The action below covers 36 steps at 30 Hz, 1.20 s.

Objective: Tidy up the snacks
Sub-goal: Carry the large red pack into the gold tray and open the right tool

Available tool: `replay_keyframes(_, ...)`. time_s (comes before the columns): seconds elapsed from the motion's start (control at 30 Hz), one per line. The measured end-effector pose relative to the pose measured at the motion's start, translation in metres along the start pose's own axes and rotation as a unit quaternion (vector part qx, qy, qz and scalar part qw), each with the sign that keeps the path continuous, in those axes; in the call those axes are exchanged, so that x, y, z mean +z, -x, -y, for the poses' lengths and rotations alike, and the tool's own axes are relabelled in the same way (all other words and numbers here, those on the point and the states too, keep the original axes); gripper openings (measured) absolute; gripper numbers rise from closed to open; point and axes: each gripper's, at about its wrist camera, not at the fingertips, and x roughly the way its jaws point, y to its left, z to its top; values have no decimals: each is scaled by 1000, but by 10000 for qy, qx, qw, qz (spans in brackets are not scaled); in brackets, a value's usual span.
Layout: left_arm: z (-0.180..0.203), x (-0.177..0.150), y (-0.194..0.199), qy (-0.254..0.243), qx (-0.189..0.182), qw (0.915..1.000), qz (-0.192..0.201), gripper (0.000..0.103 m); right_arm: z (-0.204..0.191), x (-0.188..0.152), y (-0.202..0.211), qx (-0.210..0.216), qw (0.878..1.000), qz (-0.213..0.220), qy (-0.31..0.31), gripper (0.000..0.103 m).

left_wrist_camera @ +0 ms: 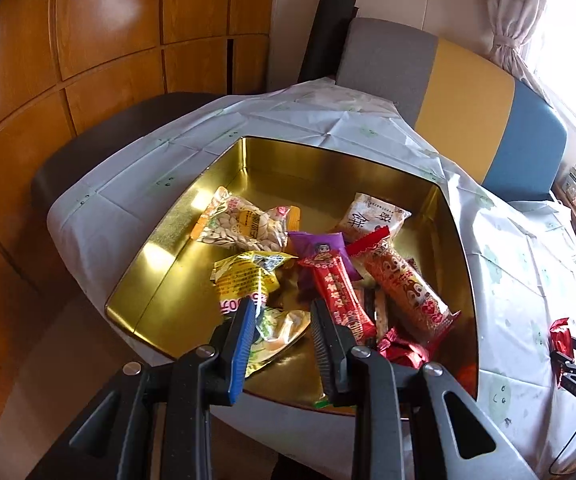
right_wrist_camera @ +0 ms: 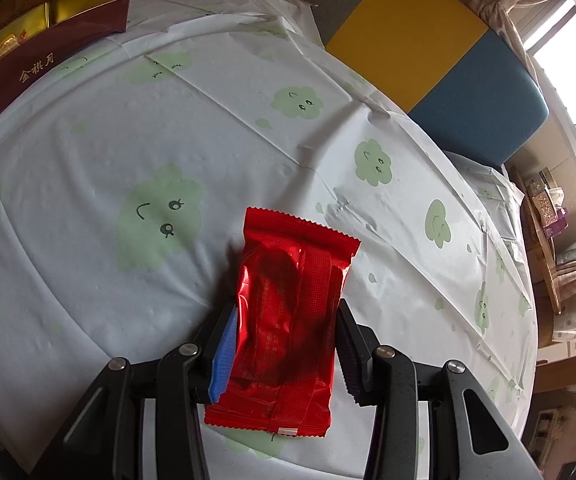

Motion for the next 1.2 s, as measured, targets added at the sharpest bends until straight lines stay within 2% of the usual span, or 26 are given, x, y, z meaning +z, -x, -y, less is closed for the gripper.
replay_keyframes(0.3, -7, -3, 1, 31, 12, 10000, -7, 29, 9, 2, -5, 103, 9998, -64, -161, 45)
replay_keyframes(0.5, -8, -2, 4, -36, 136, 9998, 146, 29, 16, 12, -9, 187, 9987, -345, -316, 44)
replay_keyframes(0.6, -10, -1, 5, -34, 181, 9996, 193, 29, 18, 22, -1, 393, 9977, -343, -443, 44)
replay_keyframes(0.73, -19, 0, 4, 92, 294, 9992, 245, 29, 6, 43, 23, 894, 9946, -2, -527, 44)
replay_keyframes(0.87, -26, 1, 6, 195, 447, 9982, 346, 29, -30, 75, 51, 1516, 9872, 383, -326, 44)
replay_keyframes(0.97, -30, 2, 6, 248, 482, 9979, 363, 29, -64, 107, 78, 2073, 9755, 732, -118, 44)
replay_keyframes(1.1, -32, 2, 6, 299, 498, 9976, 385, 29, -115, 152, 116, 2868, 9500, 1230, 137, 45)
replay_keyframes(1.2, -35, 3, 6, 359, 508, 9972, 412, 29, -163, 178, 127, 3249, 9354, 1314, 467, 47)
